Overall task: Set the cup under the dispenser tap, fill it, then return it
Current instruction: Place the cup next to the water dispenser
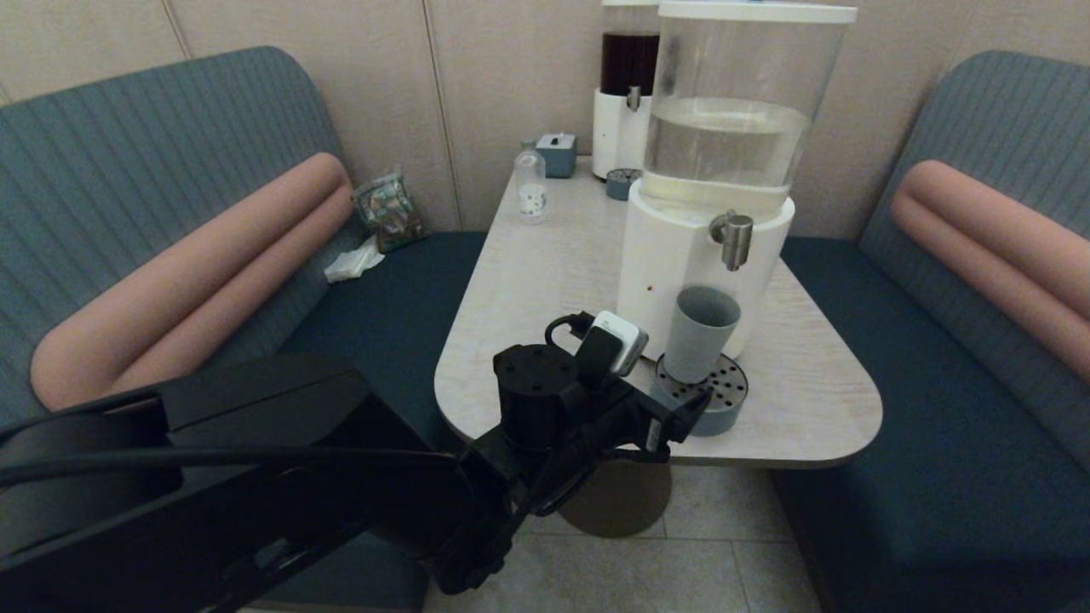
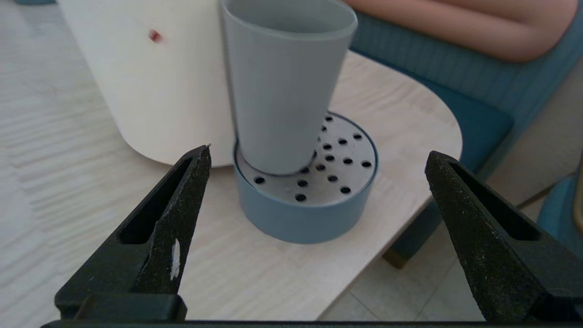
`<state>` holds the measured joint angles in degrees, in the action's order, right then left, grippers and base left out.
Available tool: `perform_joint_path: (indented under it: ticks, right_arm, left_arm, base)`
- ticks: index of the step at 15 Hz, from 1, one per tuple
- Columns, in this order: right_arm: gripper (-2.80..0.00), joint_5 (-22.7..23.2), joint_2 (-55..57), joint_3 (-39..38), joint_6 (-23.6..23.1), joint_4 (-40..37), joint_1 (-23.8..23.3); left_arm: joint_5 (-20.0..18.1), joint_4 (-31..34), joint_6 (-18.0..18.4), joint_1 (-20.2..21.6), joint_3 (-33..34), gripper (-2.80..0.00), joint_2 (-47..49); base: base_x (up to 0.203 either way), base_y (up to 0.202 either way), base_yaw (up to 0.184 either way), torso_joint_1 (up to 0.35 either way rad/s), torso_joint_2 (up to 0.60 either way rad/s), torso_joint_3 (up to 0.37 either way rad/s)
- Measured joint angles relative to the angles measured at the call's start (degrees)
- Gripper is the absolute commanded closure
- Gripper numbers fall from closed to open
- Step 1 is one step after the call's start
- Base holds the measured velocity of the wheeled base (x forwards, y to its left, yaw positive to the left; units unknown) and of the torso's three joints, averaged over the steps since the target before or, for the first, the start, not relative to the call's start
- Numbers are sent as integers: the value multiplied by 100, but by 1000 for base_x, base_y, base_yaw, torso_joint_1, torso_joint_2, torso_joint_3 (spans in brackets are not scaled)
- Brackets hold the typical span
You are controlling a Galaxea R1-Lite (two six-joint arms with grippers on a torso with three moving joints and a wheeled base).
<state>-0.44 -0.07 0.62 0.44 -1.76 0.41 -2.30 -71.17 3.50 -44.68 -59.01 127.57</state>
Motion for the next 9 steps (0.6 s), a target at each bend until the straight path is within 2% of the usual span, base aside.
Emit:
perform_joint_path:
  ticks: [4,9]
  right_arm:
    - [0,2,0,0,0,0,0]
    - [0,2,0,0,-2,0,0]
  left_arm:
    - [18,46,22,-33,-332,-280,192]
    - [156,488,46,-39,-1166,-280,519]
  base:
    - [0,0,0,0,0,0]
    - [0,0,0,0,0,0]
